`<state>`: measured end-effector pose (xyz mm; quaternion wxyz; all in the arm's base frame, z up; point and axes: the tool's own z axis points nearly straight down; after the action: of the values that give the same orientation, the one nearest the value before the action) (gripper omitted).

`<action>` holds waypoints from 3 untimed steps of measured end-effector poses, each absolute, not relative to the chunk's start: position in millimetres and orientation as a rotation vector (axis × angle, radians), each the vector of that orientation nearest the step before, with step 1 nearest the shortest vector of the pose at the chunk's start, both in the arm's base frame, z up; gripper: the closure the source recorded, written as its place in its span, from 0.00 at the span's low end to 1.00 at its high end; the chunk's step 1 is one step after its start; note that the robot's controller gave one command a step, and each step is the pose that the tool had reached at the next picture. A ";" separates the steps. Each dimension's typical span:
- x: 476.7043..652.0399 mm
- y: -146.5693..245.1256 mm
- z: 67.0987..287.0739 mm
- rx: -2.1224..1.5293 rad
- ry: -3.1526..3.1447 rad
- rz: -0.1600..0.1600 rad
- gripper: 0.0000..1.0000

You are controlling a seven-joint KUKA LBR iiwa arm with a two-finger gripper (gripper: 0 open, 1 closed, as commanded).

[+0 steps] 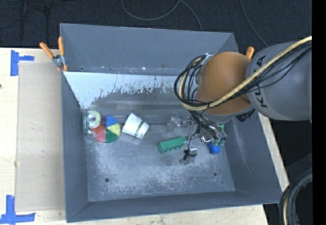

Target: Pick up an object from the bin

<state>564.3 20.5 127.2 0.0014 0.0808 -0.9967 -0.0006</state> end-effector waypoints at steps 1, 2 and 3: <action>566.3 38.5 72.7 0.291 -3.117 -0.002 1.00; 566.3 38.4 72.7 0.290 -3.118 -0.002 1.00; 567.6 37.2 123.9 0.304 -3.111 -0.003 1.00</action>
Offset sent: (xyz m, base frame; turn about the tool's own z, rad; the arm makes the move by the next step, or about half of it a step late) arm 0.0000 0.0000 0.0000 0.0000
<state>567.6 37.2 123.9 0.0080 0.0973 -0.9952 -0.0008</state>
